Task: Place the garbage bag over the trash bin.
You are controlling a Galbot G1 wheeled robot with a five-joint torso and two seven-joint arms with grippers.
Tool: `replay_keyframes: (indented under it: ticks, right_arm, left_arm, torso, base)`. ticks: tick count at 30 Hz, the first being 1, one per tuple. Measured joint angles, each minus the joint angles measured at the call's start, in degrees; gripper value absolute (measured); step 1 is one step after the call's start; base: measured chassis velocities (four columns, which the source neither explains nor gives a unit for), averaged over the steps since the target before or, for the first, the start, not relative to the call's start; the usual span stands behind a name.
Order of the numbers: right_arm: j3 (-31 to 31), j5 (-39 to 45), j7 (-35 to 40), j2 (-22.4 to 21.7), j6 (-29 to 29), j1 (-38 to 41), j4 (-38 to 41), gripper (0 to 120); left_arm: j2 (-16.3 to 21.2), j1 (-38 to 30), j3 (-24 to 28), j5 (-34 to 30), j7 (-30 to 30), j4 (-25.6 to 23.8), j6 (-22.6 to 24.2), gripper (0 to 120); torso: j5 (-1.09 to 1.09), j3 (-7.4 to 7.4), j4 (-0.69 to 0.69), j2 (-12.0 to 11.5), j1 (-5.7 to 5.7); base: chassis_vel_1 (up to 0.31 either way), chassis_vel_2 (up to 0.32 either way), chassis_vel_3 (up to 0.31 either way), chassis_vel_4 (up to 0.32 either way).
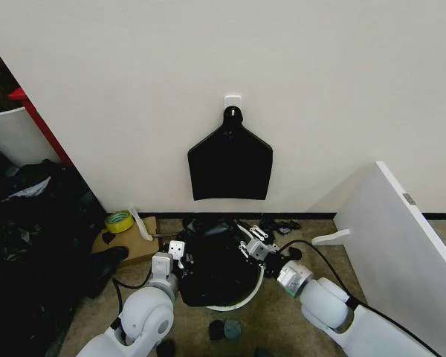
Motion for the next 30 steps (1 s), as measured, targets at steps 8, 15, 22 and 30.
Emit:
replay_keyframes:
  ticks: [8, 15, 22, 30]
  right_arm:
    - [-0.04, 8.99, -0.38, 0.2, -0.92, 0.76, -0.22, 0]
    - [0.36, 17.53, 1.94, 0.26, -7.84, 2.65, -2.45, 0]
    - [1.18, 22.91, 3.54, 0.38, -12.17, 3.62, -4.42, 0]
    - [2.55, 23.64, 3.14, 0.44, -11.76, 3.44, -6.47, 0]
  left_arm:
    - [0.43, 1.41, 0.37, 1.82, 0.97, -0.37, -0.47, 1]
    - [3.05, 4.91, 0.56, 13.87, 6.97, 0.36, -9.83, 1]
    - [4.94, 6.58, -1.0, 18.75, 11.24, 0.77, -16.2, 1]
    - [4.4, 5.3, -2.47, 16.52, 13.61, 1.54, -22.16, 1]
  torso:
    - [0.0, 0.0, 0.0, 0.0, 0.0]
    - [0.0, 0.0, 0.0, 0.0, 0.0]
    - [0.0, 0.0, 0.0, 0.0, 0.0]
    - [-0.01, 0.0, 0.0, 0.0, 0.0]
  base:
    - [0.0, 0.0, 0.0, 0.0]
    - [0.0, 0.0, 0.0, 0.0]
    - [0.0, 0.0, 0.0, 0.0]
    - [0.0, 0.0, 0.0, 0.0]
